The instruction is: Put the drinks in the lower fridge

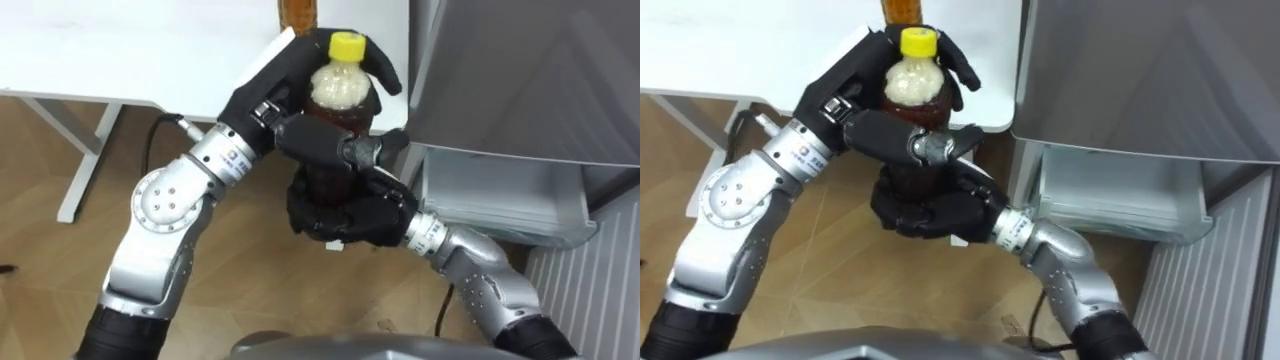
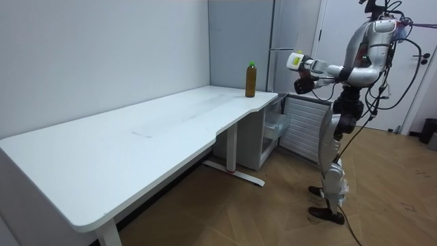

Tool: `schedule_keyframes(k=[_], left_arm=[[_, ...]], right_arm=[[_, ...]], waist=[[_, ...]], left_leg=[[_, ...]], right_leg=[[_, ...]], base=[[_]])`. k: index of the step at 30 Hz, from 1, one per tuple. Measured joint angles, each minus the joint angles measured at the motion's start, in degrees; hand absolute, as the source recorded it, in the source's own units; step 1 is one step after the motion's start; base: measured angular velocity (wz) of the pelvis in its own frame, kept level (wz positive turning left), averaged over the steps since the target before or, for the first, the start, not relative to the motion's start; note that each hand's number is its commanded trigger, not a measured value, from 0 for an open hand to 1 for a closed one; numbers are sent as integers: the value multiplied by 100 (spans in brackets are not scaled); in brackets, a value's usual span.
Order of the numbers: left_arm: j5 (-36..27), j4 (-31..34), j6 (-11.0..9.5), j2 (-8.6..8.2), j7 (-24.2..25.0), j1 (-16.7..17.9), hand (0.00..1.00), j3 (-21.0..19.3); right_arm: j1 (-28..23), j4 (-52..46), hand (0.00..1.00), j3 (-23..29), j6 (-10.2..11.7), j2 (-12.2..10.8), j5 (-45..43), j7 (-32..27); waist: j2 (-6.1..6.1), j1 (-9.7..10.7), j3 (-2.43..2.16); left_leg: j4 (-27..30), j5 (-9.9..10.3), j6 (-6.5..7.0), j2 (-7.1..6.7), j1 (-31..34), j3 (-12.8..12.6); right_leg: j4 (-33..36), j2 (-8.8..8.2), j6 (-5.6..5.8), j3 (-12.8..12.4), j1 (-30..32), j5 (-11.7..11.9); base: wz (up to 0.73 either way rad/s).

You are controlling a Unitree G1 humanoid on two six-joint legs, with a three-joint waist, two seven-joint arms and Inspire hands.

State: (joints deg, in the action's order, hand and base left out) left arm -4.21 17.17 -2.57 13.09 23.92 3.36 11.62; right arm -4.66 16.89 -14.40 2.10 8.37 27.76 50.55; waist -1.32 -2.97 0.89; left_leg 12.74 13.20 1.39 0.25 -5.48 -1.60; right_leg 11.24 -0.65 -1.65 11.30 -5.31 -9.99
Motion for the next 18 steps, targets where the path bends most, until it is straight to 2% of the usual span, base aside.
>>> schedule_keyframes(k=[2, 3, 5, 6, 7, 8, 9, 11, 12, 14, 15, 17, 18], left_arm=[[279, 98, -360, 73, -1, 62, 0, 1], [338, 100, -461, 93, -9, 61, 0, 1], [613, 124, -786, 237, -101, 61, 0, 1], [754, 131, -866, 265, -138, 61, 0, 1], [1059, 141, -971, 367, -227, 60, 0, 0], [1282, 144, -1030, 489, -282, 61, 0, 0], [1394, 144, -1060, 539, -306, 62, 0, 1], [1890, 174, -1349, 744, -352, 61, 0, 1], [1964, 189, -1434, 826, -369, 61, 0, 0], [2205, 379, -1638, 1312, -580, 72, 0, -162], [2320, 408, -1654, 1426, -653, 72, 0, -329], [2692, 407, -1427, 1826, -1141, 73, 0, -931], [2786, 405, -1369, 1882, -1241, 74, 0, -1014]], right_arm=[[-97, -343, 100, 79, 217, 214, -346, -152], [-103, -417, 100, 81, 269, 257, -394, -210], [-136, -592, 100, 90, 573, 495, -578, -520], [-144, -605, 100, 110, 669, 572, -636, -581], [-207, -642, 100, 216, 820, 702, -832, -707], [-201, -650, 100, 312, 939, 886, -1079, -809], [-209, -651, 100, 338, 971, 991, -1178, -817], [-275, -635, 100, 449, 965, 1265, -1661, -865], [-329, -631, 100, 469, 938, 1316, -1719, -884], [-659, -597, 100, 698, 800, 1535, -1736, -929], [-742, -590, 100, 778, 782, 1619, -1736, -907], [-953, -568, 100, 956, 613, 2003, -1729, -913], [-975, -555, 100, 987, 552, 2071, -1729, -919]], waist=[[48, 31, -1], [70, 75, 6], [128, 116, -14], [139, 125, -21], [157, 127, -45], [162, 113, -46], [164, 114, -45], [169, 115, -43], [170, 113, -43], [162, 77, -39], [149, 81, -35], [115, 141, -18], [110, 151, -15]], left_leg=[[-11, -2, 0, -10, -56, 12], [-15, -2, 0, -10, -82, 23], [-45, -2, -1, -10, -189, 36], [-67, -2, -1, -12, -217, 37], [-112, -2, -1, -10, -253, 39], [-138, -2, -1, -7, -283, 41], [-141, -2, -1, -8, -286, 51], [-148, -2, 0, -16, -297, 129], [-154, -2, 0, -17, -300, 142], [-171, -2, 0, -17, -302, 175], [-177, -2, 0, -16, -301, 175], [-196, -2, 0, -13, -288, 177], [-204, -2, 0, -13, -279, 176]], right_leg=[[-102, 17, 6, -24, -86, 15], [-130, 20, 7, -20, -124, 21], [-208, 25, 11, -14, -254, 29], [-238, 26, 15, -13, -286, 34], [-252, 29, 17, -16, -304, 36], [-251, 29, 17, -26, -314, 37], [-252, 27, 20, -28, -315, 38], [-251, 23, 25, -26, -320, 42], [-251, 23, 25, -24, -322, 42], [-247, 29, 25, -34, -308, 41], [-243, 32, 25, -38, -299, 41], [-227, 39, 25, -51, -276, 42], [-219, 41, 25, -61, -272, 41]], base=[[-2], [0], [0], [-5], [-4], [-4], [-4], [0], [0], [0], [-3], [-4], [-6]])
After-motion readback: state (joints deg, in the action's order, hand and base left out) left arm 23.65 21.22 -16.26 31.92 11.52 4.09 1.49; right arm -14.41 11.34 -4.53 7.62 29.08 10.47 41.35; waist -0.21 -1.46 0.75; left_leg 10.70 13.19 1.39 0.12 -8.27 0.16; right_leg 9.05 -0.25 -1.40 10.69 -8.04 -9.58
